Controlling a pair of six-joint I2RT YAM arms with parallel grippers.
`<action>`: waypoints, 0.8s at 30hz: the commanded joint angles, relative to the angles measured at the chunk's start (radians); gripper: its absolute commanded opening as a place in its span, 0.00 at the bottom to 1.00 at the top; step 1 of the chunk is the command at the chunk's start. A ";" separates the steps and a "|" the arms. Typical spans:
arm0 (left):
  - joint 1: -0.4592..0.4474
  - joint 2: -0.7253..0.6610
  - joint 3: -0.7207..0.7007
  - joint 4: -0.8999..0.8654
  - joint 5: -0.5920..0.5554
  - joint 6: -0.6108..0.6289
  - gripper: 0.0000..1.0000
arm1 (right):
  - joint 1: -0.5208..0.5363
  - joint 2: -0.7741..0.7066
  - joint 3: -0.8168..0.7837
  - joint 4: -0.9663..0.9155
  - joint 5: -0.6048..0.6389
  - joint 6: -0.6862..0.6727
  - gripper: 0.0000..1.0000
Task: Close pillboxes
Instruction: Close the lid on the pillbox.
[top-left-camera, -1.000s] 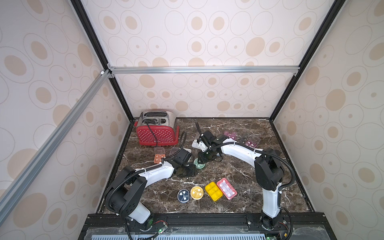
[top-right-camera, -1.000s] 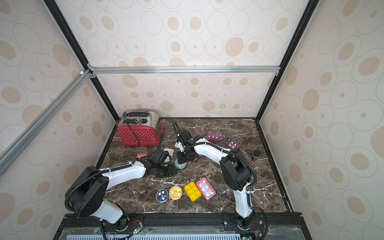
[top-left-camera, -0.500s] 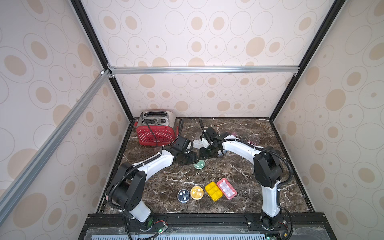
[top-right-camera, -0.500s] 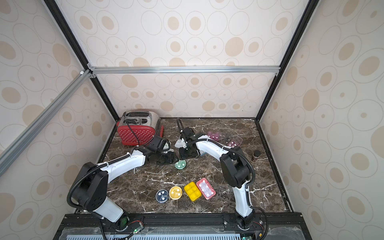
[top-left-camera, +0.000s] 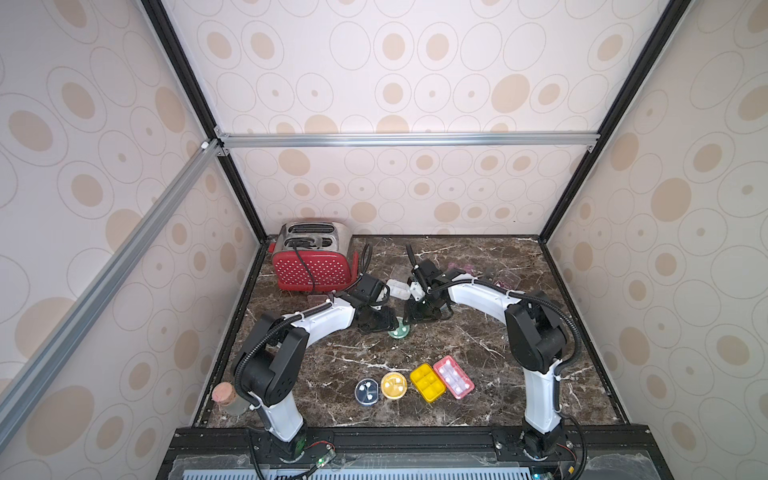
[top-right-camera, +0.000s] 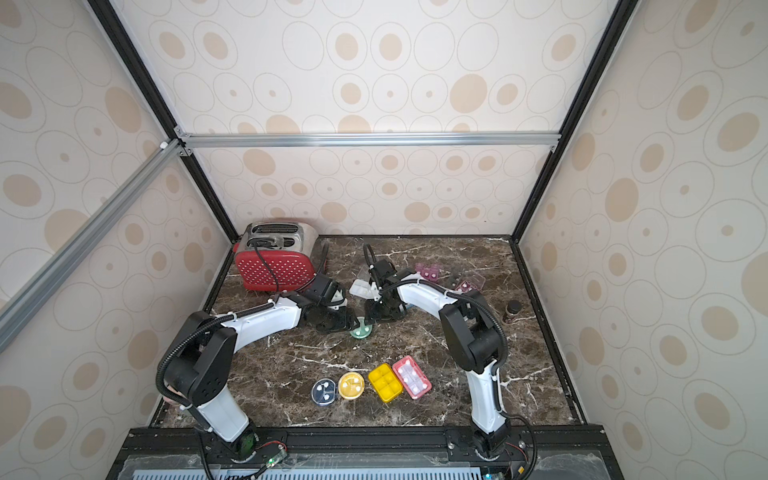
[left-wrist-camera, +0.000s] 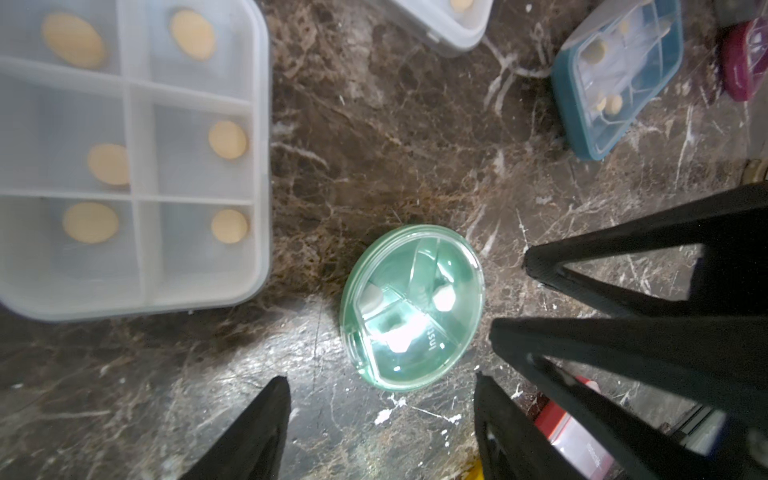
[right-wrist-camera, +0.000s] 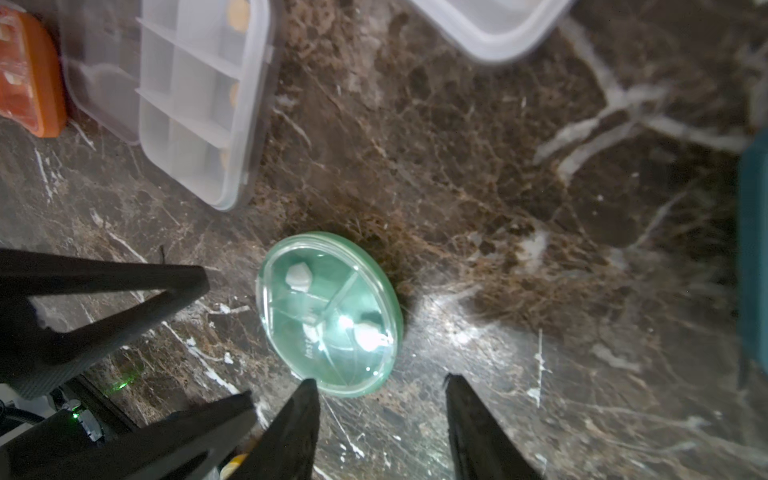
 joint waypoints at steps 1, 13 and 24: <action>0.007 0.008 -0.027 0.052 0.027 -0.037 0.70 | -0.010 0.001 -0.034 0.075 -0.093 0.037 0.49; 0.006 0.040 -0.045 0.058 -0.005 -0.036 0.65 | -0.024 0.018 -0.029 0.091 -0.104 0.049 0.45; 0.003 0.047 -0.001 -0.023 -0.059 -0.004 0.59 | -0.026 0.061 -0.022 0.083 -0.100 0.037 0.42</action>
